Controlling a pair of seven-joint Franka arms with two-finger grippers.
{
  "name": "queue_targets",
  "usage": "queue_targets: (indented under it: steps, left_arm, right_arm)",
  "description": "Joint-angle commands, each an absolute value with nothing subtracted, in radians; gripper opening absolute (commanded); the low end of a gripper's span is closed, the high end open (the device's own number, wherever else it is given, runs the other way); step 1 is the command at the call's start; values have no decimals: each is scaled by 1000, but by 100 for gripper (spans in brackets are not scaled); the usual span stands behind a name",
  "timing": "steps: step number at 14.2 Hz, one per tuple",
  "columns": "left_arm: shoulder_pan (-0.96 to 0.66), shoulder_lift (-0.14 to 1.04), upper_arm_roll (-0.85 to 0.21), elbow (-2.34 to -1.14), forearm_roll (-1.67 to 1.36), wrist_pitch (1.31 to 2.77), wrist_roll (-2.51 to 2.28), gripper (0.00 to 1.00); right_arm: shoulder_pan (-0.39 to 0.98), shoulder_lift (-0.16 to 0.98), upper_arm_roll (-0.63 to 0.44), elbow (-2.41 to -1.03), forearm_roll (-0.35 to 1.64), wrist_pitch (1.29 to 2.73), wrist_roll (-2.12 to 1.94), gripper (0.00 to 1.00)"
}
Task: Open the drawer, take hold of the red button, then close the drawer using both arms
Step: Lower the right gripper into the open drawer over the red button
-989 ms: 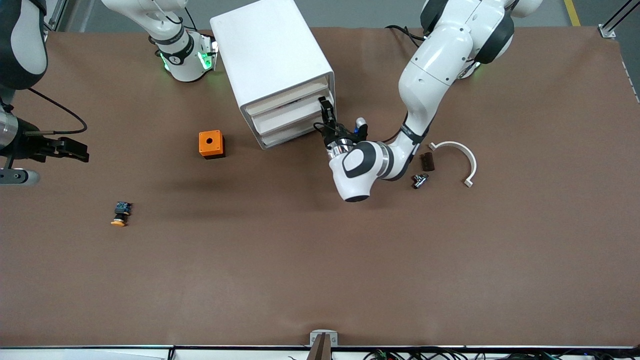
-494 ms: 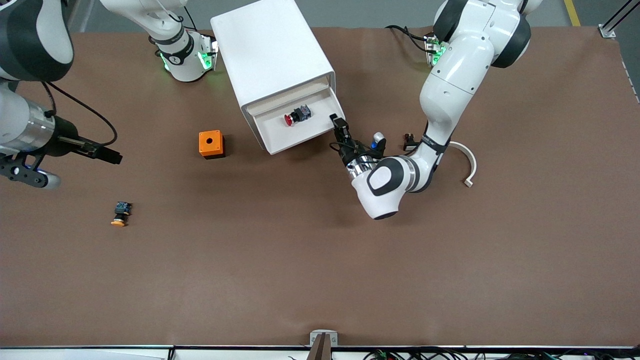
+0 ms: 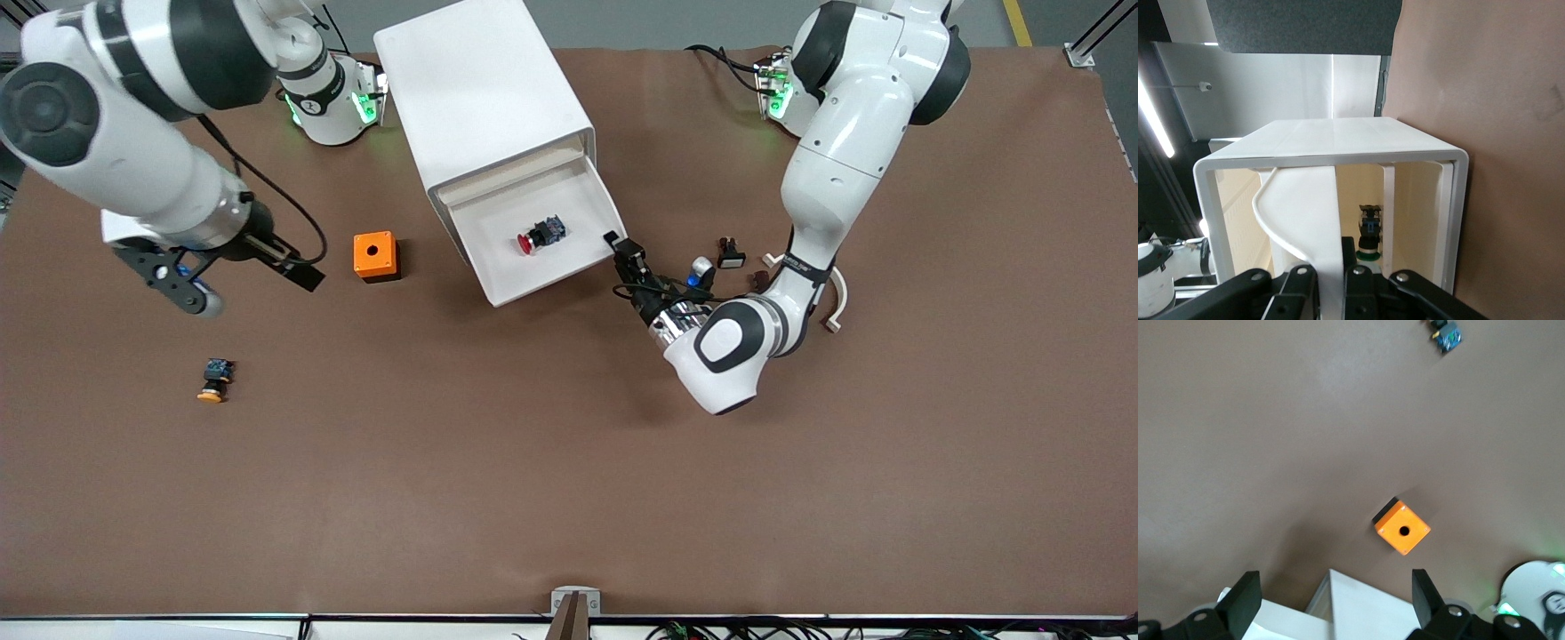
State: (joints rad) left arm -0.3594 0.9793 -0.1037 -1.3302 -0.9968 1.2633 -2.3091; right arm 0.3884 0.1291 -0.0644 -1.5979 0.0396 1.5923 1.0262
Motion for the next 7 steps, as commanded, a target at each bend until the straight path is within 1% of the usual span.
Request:
queue_targets:
  steps: [1, 4, 5, 6, 7]
  left_arm:
    - [-348, 985, -100, -1325, -1003, 1272, -2307, 12]
    - [-345, 985, -100, -1325, -1005, 1278, -2303, 20]
    - [-345, 985, -100, -1325, -1005, 1278, -2301, 29]
    - [-345, 985, -100, -1325, -1006, 1278, -2299, 43]
    - [-345, 985, -101, -1322, -1012, 1278, -2274, 99]
  right_arm:
    - [455, 120, -75, -1650, 46, 1661, 1172, 100]
    - [532, 120, -75, -1704, 46, 1733, 1309, 100]
    - [567, 120, -75, -1733, 45, 1767, 1369, 100]
    - [596, 120, -77, -1761, 44, 1804, 1421, 100]
    - [633, 120, -77, -1796, 43, 1850, 1481, 100]
